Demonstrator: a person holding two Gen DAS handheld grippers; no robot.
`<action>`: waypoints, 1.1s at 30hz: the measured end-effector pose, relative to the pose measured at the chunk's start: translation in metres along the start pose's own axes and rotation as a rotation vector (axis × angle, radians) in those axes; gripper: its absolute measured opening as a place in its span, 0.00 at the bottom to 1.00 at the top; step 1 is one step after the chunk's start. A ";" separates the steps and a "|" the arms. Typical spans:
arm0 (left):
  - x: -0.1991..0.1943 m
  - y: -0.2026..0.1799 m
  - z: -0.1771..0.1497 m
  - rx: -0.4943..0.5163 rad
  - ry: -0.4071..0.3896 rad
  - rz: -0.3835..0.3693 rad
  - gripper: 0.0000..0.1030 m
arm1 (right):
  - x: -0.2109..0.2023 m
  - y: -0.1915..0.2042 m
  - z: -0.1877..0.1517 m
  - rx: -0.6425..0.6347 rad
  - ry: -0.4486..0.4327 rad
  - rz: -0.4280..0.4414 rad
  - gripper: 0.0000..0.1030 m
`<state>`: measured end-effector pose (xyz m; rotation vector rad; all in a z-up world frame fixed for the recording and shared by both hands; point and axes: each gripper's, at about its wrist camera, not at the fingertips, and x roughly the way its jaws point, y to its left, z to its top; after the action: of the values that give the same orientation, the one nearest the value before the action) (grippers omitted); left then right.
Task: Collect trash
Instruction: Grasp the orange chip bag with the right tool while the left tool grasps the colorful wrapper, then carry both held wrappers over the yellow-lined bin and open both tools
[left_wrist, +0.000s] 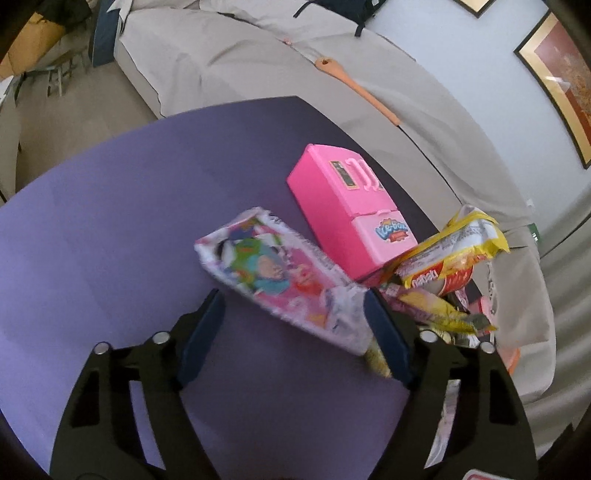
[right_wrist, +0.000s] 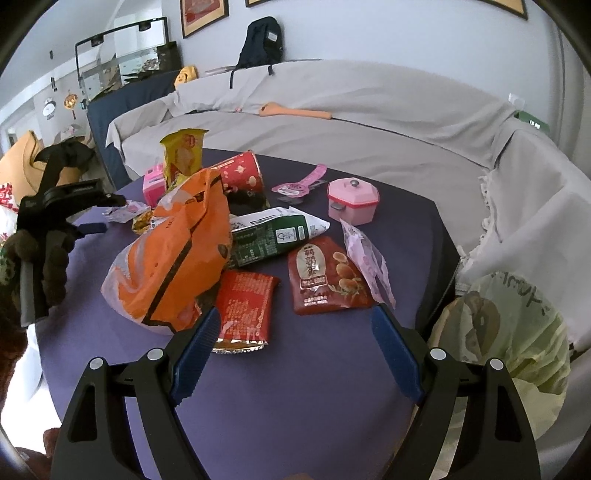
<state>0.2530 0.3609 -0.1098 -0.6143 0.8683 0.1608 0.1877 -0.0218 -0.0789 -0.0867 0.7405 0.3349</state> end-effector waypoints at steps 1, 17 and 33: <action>0.003 -0.003 0.002 -0.003 -0.001 0.007 0.55 | 0.000 0.001 0.000 -0.004 -0.005 -0.004 0.78; -0.078 -0.037 -0.034 0.313 -0.144 0.010 0.06 | 0.007 0.036 0.054 -0.008 -0.072 0.153 0.78; -0.130 -0.083 -0.050 0.424 -0.239 -0.065 0.06 | -0.011 0.051 0.089 -0.089 -0.054 0.244 0.13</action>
<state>0.1665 0.2794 0.0000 -0.2192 0.6240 -0.0116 0.2209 0.0408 -0.0044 -0.0709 0.6835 0.6010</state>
